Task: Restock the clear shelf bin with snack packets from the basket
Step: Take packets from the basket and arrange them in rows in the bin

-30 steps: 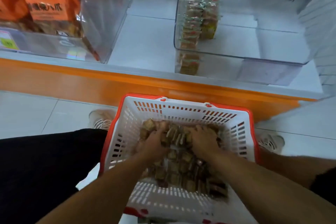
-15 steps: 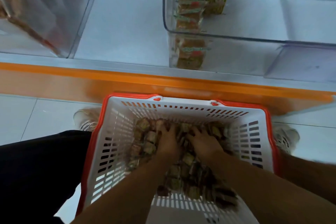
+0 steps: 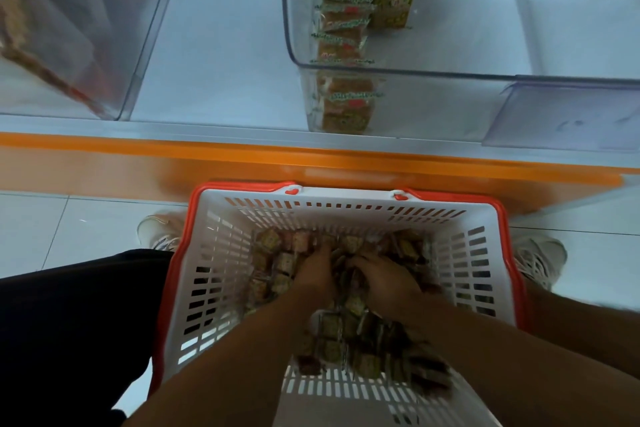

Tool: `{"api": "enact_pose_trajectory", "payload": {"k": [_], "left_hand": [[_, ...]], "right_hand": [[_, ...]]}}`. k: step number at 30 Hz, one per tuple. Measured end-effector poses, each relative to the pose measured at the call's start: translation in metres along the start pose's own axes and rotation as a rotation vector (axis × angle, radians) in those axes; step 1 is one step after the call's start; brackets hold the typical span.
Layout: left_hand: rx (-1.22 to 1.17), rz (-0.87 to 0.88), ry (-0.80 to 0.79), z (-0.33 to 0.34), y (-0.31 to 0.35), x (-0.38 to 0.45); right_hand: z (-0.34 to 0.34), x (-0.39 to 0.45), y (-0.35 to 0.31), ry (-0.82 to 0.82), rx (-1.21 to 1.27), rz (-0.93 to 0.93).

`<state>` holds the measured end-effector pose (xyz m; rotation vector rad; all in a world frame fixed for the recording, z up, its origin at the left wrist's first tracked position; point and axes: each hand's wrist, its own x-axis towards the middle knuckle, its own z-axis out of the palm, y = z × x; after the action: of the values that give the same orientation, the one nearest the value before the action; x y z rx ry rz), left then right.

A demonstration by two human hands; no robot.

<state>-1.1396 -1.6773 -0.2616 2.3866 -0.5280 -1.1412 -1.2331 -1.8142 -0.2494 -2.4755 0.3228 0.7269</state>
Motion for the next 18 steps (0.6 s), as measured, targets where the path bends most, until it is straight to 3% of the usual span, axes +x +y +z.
{"api": "enact_pose_trajectory", "payload": {"k": [4,6,12,18], "left_hand": [[0.082,0.103,-0.185,0.007,-0.002,-0.002],[0.108,0.133,-0.203,0.01,-0.005,-0.006],[-0.491,-0.121,-0.156,-0.01,-0.01,-0.022],[-0.686,-0.22,-0.187,-0.066,0.023,-0.047]], "right_hand": [[-0.009,0.003,-0.013,-0.042,0.533,0.159],[-0.02,0.003,-0.021,-0.115,0.763,0.268],[-0.064,-0.009,-0.033,-0.161,1.165,0.352],[-0.118,-0.043,-0.063,-0.152,1.345,0.323]]}}
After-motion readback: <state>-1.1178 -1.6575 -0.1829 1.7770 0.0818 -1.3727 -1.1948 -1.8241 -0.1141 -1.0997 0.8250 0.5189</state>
